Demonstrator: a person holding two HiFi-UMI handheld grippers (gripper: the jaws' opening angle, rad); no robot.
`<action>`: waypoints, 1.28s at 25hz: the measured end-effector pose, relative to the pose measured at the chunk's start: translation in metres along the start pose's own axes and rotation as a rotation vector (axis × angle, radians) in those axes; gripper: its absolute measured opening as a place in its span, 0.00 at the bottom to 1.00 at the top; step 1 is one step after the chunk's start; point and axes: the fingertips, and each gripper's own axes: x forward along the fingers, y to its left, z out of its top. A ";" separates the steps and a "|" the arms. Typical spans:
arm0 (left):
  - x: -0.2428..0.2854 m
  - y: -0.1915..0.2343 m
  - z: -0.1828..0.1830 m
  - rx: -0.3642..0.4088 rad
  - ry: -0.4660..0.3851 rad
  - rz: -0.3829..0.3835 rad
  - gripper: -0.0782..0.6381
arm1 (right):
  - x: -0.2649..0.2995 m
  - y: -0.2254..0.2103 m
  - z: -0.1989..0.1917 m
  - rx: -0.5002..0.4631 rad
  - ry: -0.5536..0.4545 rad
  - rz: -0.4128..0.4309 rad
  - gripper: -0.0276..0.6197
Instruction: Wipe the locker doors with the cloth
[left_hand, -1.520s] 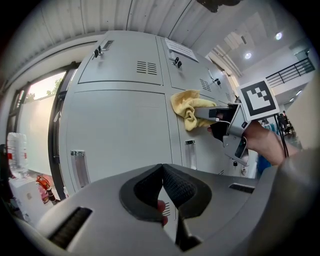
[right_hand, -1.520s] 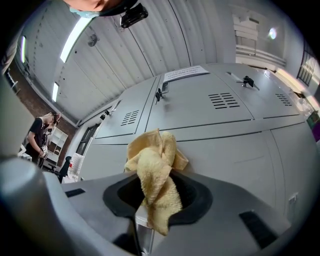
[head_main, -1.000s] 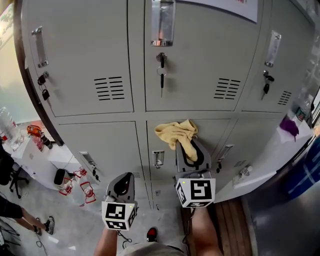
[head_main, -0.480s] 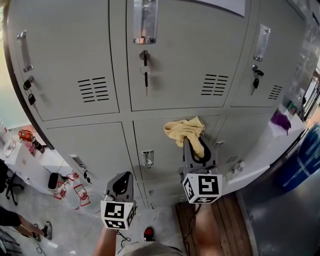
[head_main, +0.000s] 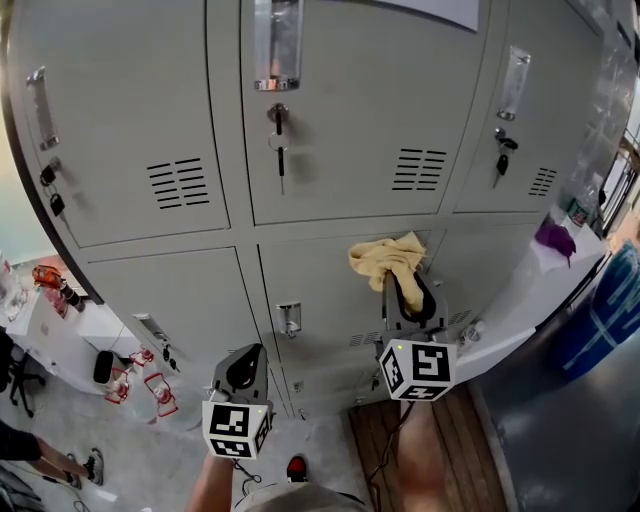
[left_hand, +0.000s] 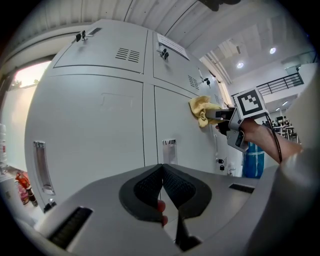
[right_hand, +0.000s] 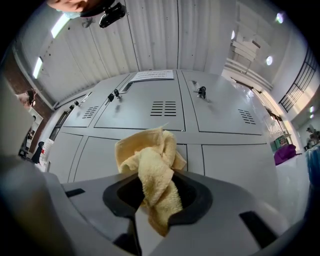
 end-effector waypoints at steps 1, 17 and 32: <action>0.001 0.000 0.000 0.001 0.000 -0.002 0.14 | 0.000 -0.003 0.000 0.000 0.001 -0.007 0.24; 0.008 -0.005 0.001 0.003 -0.004 -0.024 0.14 | -0.007 -0.050 -0.006 0.008 0.016 -0.105 0.24; 0.003 -0.010 0.005 0.007 -0.009 -0.024 0.14 | -0.037 -0.031 0.009 0.000 -0.035 -0.058 0.24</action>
